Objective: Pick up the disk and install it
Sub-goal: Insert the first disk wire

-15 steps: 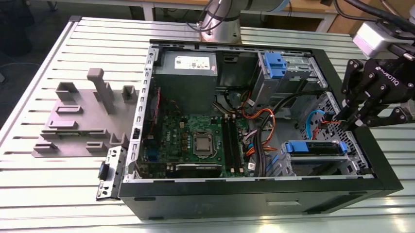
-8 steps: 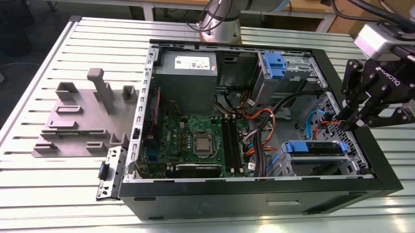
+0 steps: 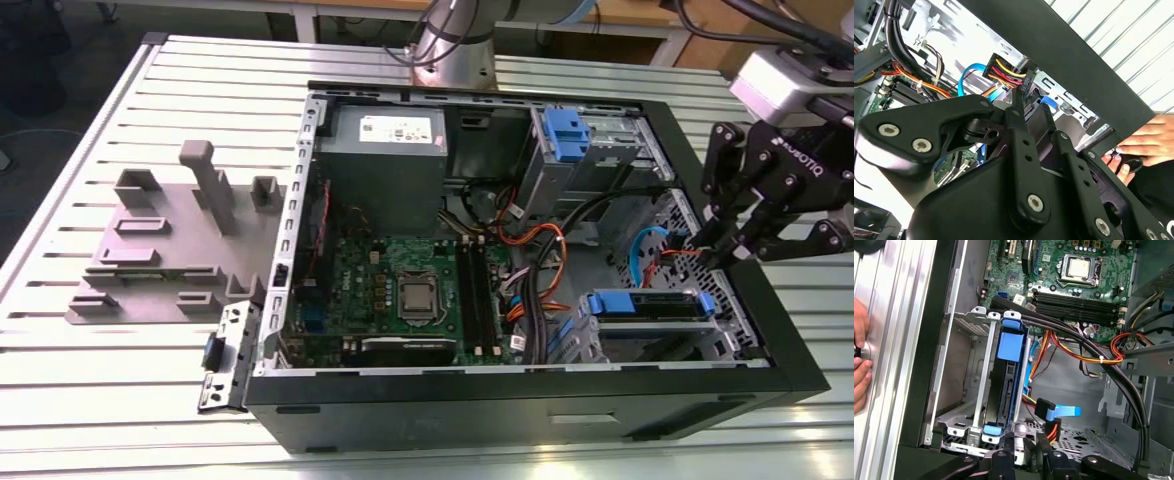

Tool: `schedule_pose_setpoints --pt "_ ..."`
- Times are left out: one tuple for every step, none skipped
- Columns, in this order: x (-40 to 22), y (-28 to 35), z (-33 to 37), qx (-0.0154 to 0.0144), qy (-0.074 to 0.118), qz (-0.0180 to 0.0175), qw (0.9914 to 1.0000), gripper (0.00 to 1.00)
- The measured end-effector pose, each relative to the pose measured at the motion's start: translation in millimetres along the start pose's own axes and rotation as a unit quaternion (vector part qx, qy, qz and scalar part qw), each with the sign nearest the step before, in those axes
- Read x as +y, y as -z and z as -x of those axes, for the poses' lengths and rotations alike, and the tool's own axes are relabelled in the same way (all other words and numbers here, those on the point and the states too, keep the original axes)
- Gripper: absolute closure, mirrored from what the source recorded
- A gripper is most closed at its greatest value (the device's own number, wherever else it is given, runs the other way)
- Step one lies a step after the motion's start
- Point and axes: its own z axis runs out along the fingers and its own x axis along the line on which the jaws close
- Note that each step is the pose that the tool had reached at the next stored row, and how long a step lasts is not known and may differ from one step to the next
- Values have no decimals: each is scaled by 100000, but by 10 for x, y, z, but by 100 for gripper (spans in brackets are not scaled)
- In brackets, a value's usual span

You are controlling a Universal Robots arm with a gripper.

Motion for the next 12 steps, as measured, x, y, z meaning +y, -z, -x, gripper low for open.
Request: schedule_pose_setpoints --pt "-3 -1 6 9 149 -8 100000 69" --pt "-6 -3 13 14 247 -14 100000 69" --pt "-9 -4 20 13 337 -22 99999 69" --pt "-12 -5 26 16 436 -28 99999 69" --pt "-15 -6 32 22 537 -34 99999 69" --pt "-18 -6 38 30 644 -42 99998 69" --pt "-21 -7 44 39 750 -47 99997 69" --pt "-24 -9 49 45 853 -53 99996 69" --pt "-26 -13 52 35 929 -59 99996 69" --pt "-29 -18 55 43 996 -61 99995 69" --pt "-31 -21 57 76 1057 -62 99994 69" --pt "-32 -25 58 123 1114 -58 99994 69"
